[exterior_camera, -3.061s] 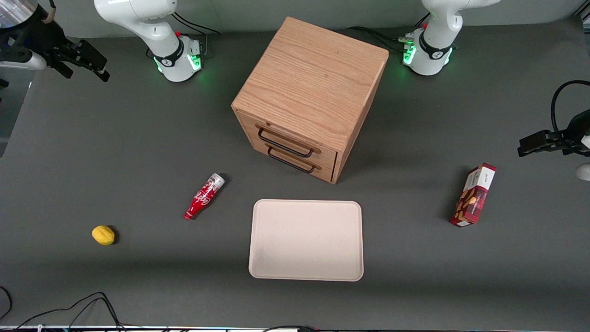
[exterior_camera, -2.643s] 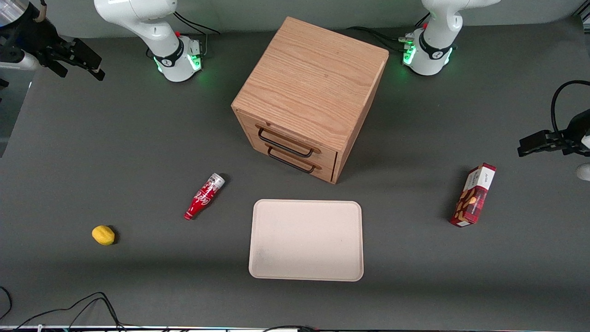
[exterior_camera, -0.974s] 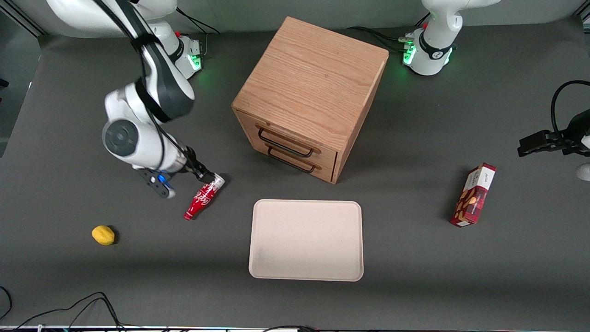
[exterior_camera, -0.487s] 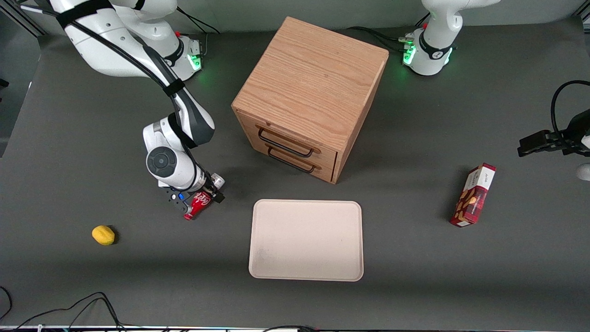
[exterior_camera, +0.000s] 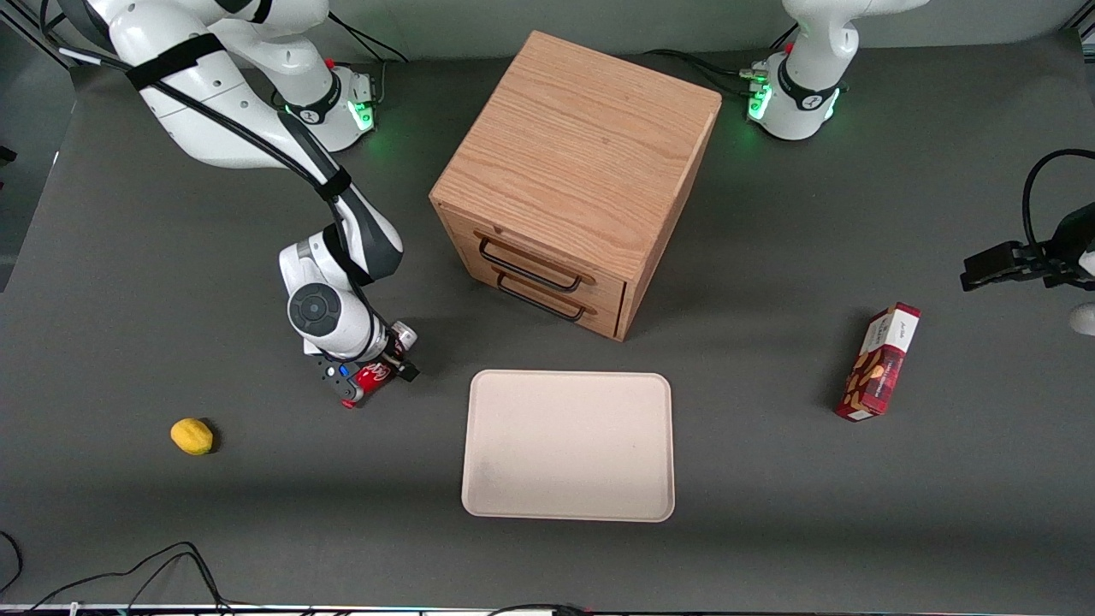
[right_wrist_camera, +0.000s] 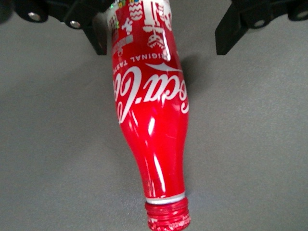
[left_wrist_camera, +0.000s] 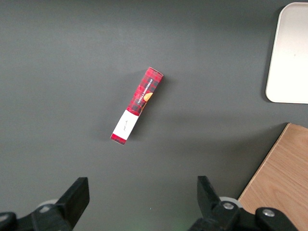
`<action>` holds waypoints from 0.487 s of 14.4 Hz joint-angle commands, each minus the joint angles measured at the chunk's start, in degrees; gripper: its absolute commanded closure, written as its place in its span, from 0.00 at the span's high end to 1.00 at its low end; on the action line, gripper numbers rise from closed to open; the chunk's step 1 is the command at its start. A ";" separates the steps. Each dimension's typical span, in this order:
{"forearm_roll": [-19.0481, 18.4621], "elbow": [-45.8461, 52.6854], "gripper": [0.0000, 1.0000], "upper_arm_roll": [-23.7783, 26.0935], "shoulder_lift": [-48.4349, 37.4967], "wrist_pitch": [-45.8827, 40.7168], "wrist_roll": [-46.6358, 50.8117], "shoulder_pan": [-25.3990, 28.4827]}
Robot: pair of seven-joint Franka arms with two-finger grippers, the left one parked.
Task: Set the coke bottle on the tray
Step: 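Close the right gripper around the bottle's body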
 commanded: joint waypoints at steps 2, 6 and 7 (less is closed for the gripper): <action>-2.09 -1.19 1.00 -0.88 0.49 2.98 2.00 0.08; -2.97 -1.81 1.00 -0.88 1.11 4.39 2.18 -0.01; -2.97 -1.81 1.00 -0.88 1.11 4.39 2.18 -0.01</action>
